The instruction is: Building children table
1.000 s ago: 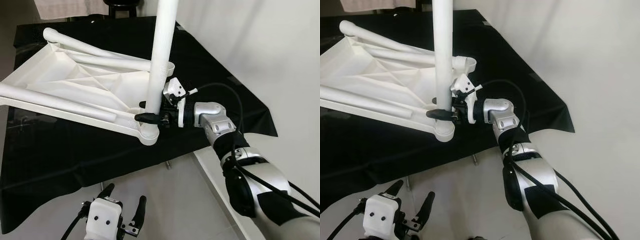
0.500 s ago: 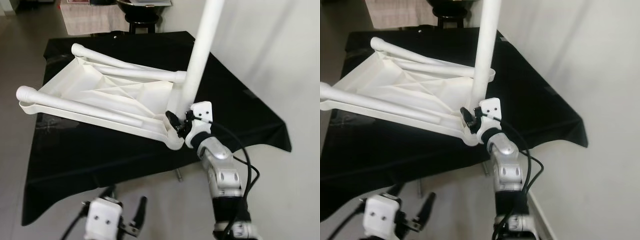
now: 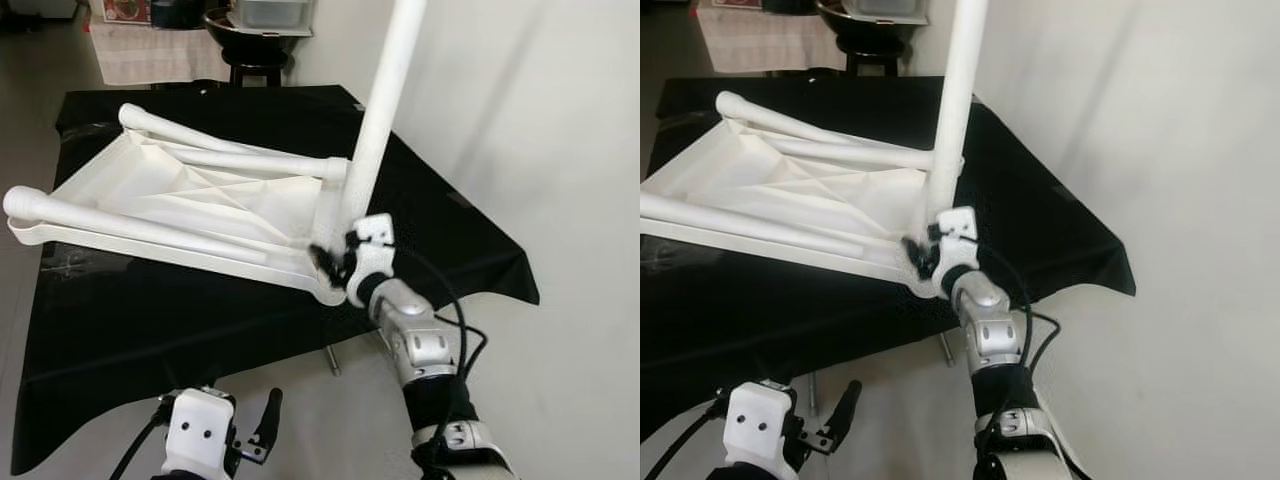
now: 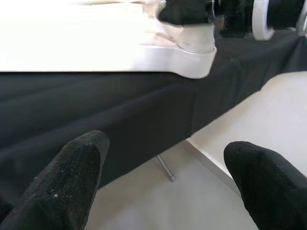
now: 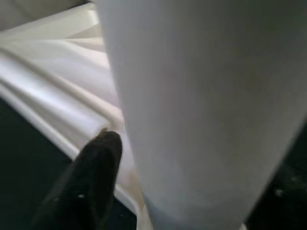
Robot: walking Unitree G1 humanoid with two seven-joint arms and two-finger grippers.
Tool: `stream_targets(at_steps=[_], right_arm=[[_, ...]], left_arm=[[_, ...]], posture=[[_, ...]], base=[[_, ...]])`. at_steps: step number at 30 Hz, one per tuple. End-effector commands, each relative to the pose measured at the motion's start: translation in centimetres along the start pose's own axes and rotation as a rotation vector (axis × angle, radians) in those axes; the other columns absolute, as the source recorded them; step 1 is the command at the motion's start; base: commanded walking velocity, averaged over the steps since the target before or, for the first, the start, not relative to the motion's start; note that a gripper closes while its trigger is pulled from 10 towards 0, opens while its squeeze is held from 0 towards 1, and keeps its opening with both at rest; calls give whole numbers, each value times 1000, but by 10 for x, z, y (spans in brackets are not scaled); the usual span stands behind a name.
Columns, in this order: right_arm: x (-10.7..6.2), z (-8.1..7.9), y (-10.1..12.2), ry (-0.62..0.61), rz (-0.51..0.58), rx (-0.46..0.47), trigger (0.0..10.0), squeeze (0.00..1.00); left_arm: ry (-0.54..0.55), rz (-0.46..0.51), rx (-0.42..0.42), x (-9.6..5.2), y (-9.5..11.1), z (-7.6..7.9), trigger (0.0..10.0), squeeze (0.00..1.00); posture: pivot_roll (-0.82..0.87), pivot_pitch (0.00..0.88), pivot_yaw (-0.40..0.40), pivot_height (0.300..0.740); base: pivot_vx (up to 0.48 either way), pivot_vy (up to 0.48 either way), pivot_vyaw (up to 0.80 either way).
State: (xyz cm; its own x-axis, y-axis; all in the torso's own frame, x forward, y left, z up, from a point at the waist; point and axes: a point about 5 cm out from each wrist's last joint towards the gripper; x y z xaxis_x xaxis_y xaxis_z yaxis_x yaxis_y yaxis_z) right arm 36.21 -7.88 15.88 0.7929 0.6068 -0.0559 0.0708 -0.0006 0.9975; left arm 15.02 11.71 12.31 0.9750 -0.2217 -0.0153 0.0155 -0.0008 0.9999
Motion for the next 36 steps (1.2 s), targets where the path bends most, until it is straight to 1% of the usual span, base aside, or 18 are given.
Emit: stream_targets(at_steps=[1,2,3,4,5,6,7,8,9,13,14,17,20,21,33,34,35,36], right_arm=[[3,-10,22,211,85,-35,10000,1000],[3,-10,22,211,85,-35,10000,1000],[1,-14,32,351,105,-60,10000,1000],[1,-14,32,351,105,-60,10000,1000],[-1,-18,39,458,104,-122,10000,1000],[-1,-18,39,458,104,-122,10000,1000],[1,-20,44,562,89,-177,10000,1000],[4,-21,48,620,79,-220,10000,643],[8,-22,53,672,74,-234,10000,0],[16,-25,62,740,72,-225,10000,0],[18,-28,65,790,61,-223,10000,0],[19,-32,68,896,36,-228,10000,0],[19,-33,68,931,20,-236,9765,0],[19,-34,68,944,13,-238,78,0],[16,-16,69,890,16,-217,0,0],[13,-8,67,826,37,-222,0,0],[13,-8,67,826,37,-222,0,0],[8,3,66,761,64,-214,0,0]], left_arm=[[-4,-7,-8,-1,-2,4,10000,0],[-4,-7,-8,-1,-2,4,10000,0],[-6,-7,-10,-1,-1,5,10000,0],[-6,-7,-10,-1,-1,5,10000,0],[-8,-7,-12,-1,-1,5,10000,0],[-8,-7,-12,-1,-1,5,10000,0],[-9,-8,-13,-2,-1,6,10000,0],[-11,-10,-13,-3,-1,6,10000,0],[-12,-13,-13,-4,-1,7,10000,0],[-13,-18,-14,-6,-1,7,10000,0],[-12,-20,-14,-8,-1,8,10000,0],[-9,-25,-14,-11,0,9,10000,0],[-7,-27,-15,-12,0,10,10000,0],[-6,-30,-17,-14,0,11,10000,0],[-14,-39,-31,-15,0,15,10000,0],[-14,-36,-33,-14,0,15,10000,0],[-14,-36,-33,-14,0,15,10000,0],[-12,-32,-36,-12,0,15,10000,0]], posture=[[54,90,-140,740],[54,90,-140,740],[51,102,-139,740],[51,102,-139,740],[53,107,-132,740],[53,107,-132,740],[58,114,-130,740],[63,120,-129,740],[65,124,-127,740],[70,134,-127,740],[77,141,-126,740],[85,151,-125,740],[87,161,-125,740],[88,167,-126,740],[70,172,-131,740],[56,170,-134,740],[56,170,-134,740],[47,167,-135,740]], base=[[0,0,0],[0,0,0],[0,0,0],[0,0,0],[0,0,0],[0,0,0],[0,0,0],[0,0,0],[0,0,0],[0,0,0],[0,0,0],[0,0,0],[0,0,0],[0,0,0],[0,0,0],[0,0,0],[0,0,0],[0,0,0]])
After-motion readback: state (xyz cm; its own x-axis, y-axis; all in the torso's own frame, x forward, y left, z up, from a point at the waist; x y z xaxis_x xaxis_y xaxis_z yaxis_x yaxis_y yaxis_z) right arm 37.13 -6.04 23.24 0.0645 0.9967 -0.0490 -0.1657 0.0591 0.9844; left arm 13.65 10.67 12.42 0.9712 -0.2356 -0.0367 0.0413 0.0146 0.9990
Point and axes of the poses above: a point about 5 cm out from each wrist's last joint towards the gripper, its own x axis pointing out of the wrist towards the gripper, its own y axis along the axis of the wrist's last joint, z = x × y, and after that the axes turned 2 degrees about -x, right-handed
